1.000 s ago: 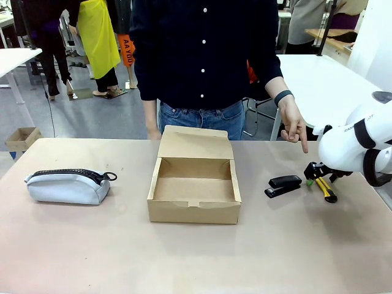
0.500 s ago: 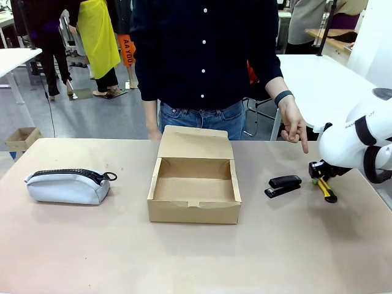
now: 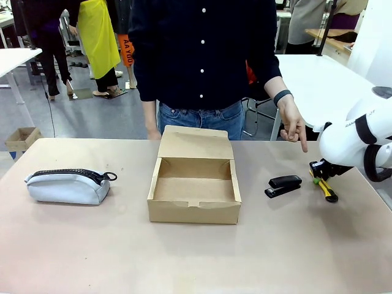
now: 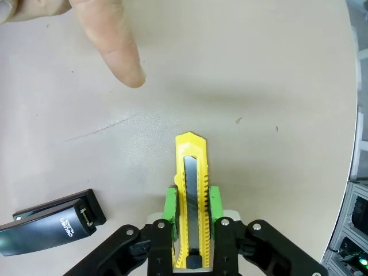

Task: Pack the items into the box.
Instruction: Pick up the item specified by the human and place it in the Mailer Box.

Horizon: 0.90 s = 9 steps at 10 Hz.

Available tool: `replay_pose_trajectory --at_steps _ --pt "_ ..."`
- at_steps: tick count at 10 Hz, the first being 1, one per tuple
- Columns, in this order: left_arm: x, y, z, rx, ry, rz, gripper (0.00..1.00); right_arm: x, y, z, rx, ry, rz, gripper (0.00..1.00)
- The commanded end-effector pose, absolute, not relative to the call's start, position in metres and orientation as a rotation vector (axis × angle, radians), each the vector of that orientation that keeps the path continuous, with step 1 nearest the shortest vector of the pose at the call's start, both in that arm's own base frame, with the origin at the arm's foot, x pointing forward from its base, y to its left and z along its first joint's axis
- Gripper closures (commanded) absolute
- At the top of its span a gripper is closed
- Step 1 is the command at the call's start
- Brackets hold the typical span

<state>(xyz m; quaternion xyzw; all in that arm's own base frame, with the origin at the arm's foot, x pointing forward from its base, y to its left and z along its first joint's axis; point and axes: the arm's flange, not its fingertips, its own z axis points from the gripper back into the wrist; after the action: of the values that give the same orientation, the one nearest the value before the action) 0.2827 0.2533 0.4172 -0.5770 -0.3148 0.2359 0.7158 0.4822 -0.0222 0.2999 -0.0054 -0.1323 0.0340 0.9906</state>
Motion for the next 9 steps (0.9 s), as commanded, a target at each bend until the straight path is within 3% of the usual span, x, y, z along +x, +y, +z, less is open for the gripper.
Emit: replay_pose_trajectory --at_steps 1,5,8,9 --pt "0.283 0.253 0.419 -1.291 -0.724 0.508 0.0 0.476 -0.027 0.308 -0.011 -0.241 0.065 1.0" --pt "0.283 0.253 0.419 -1.291 -0.724 0.508 0.0 0.412 -0.039 0.46 0.068 -0.234 0.134 1.0" --pt "0.283 0.253 0.419 -1.291 -0.724 0.508 0.0 0.405 -0.053 0.456 0.159 -0.235 0.057 1.0" --pt "0.283 0.253 0.419 -1.291 -0.724 0.508 0.0 0.398 -0.043 0.478 0.078 -0.248 0.095 1.0"
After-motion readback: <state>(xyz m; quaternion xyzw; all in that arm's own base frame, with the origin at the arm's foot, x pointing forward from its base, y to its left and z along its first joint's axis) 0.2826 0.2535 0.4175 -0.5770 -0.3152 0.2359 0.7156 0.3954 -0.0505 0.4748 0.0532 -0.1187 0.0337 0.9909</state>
